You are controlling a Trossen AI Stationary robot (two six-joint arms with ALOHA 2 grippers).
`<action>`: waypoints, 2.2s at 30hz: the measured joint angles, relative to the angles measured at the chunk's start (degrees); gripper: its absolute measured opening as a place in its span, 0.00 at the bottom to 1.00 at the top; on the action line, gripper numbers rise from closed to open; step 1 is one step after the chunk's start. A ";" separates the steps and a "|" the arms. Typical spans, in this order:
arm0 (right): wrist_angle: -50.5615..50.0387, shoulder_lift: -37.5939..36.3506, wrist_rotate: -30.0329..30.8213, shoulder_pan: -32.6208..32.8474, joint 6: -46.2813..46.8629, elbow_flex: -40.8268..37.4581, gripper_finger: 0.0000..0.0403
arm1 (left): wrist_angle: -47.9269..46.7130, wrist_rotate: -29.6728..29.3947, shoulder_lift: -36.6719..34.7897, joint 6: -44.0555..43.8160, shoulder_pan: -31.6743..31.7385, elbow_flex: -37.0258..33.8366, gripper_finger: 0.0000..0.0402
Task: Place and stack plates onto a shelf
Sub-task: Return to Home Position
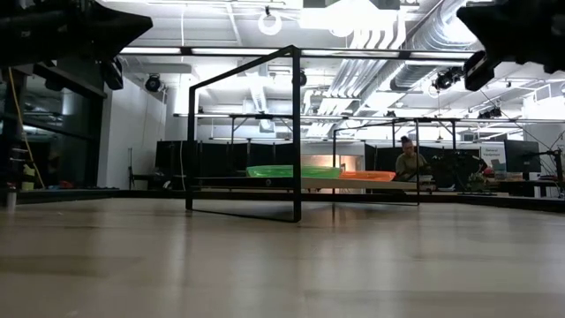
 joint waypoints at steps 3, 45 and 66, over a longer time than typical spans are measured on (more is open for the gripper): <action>-1.09 -0.28 1.94 -2.03 -3.25 -0.16 0.00 | -0.04 0.00 0.00 0.01 0.00 0.00 0.00; -22.61 -2.73 -7.17 -9.32 8.06 -0.09 0.00 | -0.05 0.00 0.00 0.01 0.00 0.00 0.00; -22.66 -2.73 -7.17 -9.32 8.04 -0.04 0.00 | -0.05 0.00 0.00 0.00 -0.01 0.00 0.00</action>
